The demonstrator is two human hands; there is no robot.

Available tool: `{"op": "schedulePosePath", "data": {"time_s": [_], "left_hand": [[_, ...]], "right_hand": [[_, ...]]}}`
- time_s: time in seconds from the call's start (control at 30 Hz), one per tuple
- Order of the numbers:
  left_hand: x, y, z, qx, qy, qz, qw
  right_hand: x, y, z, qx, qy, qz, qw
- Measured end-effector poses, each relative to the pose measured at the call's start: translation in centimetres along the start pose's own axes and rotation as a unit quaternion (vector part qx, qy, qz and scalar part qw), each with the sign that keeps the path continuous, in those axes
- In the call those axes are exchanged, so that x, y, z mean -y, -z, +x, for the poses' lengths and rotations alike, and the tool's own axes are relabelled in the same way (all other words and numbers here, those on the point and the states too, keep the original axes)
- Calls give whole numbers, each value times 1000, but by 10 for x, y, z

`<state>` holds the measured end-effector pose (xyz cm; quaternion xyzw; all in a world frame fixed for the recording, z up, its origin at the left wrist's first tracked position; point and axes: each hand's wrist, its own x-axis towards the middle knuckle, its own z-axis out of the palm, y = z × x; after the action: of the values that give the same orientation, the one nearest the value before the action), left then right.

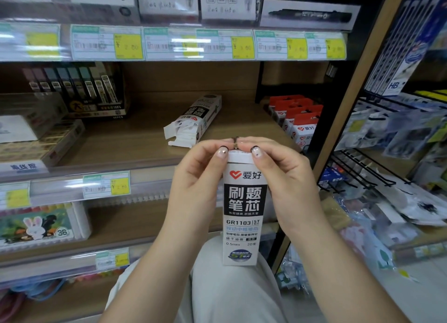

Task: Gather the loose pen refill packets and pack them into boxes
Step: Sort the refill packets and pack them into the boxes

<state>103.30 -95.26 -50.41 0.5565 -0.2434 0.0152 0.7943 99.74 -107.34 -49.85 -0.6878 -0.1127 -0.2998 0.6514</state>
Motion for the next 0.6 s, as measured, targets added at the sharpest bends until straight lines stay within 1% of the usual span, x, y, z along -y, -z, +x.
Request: {"op": "schedulePosePath", "data": {"time_s": [0.3,0.47,0.6], "left_hand": [[5,1,-1,1,-70,43,997],[4,4,4,3,-100,110,989],[4,11,7,10,-152,185,971]], "right_hand": [[-4,5,1,9,0,-19,1000],[-5,1,4,1,31,-102,994],[-8,-2,4,4,59,-147,987]]}}
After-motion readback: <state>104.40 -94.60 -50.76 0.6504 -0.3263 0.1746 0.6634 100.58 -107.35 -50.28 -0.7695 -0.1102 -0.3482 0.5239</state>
